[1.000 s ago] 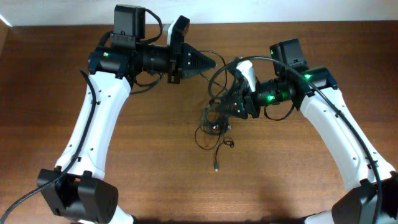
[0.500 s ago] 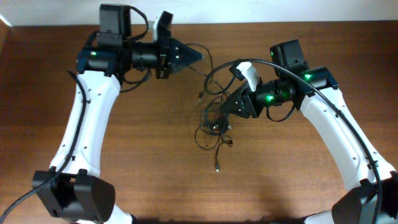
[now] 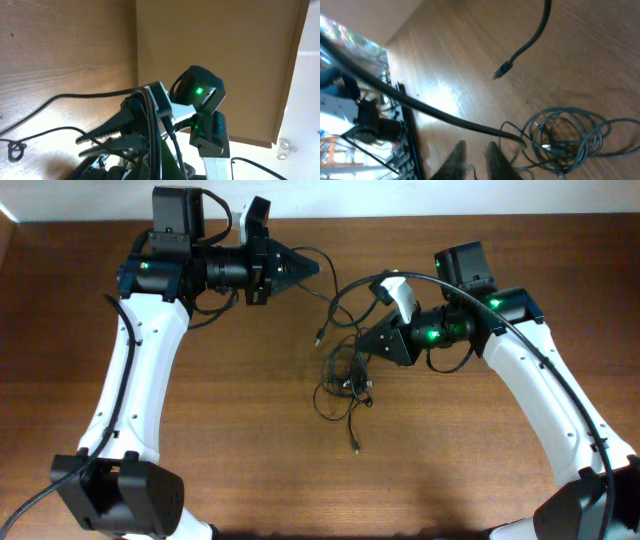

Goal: Untangle cables

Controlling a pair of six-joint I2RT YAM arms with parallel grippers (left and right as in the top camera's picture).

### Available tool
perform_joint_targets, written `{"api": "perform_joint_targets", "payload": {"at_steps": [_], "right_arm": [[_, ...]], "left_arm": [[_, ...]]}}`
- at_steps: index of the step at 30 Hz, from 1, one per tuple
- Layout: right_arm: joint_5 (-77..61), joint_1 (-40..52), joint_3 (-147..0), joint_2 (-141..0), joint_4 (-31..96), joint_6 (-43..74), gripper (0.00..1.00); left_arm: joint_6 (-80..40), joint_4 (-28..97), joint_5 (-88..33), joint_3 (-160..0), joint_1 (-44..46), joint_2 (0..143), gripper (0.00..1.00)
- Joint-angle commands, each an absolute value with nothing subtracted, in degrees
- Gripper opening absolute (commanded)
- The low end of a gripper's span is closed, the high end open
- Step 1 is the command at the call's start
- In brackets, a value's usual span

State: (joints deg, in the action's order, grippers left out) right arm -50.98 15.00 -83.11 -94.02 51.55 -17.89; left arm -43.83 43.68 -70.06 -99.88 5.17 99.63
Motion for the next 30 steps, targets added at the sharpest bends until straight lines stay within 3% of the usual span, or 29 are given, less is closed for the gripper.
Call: {"api": "perform_joint_targets", "payload": {"at_steps": [1,3,18,23,26,30], "right_arm": [[-48.69,14.94,-82.94,-93.58,50.85,-15.57,0.64],[-47.86,14.94,-82.94,-93.58,50.39,-15.57,0.72],[-47.48,18.17,-82.94,-93.58,46.00,-15.77,0.69],[-47.29,18.37,-82.94,-93.58,46.11,-15.77,0.34],[-47.31,18.37,-82.94,-93.58,46.26,-15.73,0.06],[-48.58,18.37,-82.94,-93.58,47.16,-15.51,0.04]], "left_arm": [[-44.07,43.55,-70.70,-100.64,5.08,98.02,0.00],[-44.07,43.55,-70.70,-100.64,5.10,98.02,0.00],[-44.14,43.72,-76.20,-100.64,6.87,98.02,0.00],[-44.14,43.72,-75.77,-100.64,6.83,98.02,0.00],[-44.14,43.70,-75.11,-100.64,6.83,98.02,0.00],[-44.12,43.70,-73.12,-100.64,6.83,98.02,0.00]]}}
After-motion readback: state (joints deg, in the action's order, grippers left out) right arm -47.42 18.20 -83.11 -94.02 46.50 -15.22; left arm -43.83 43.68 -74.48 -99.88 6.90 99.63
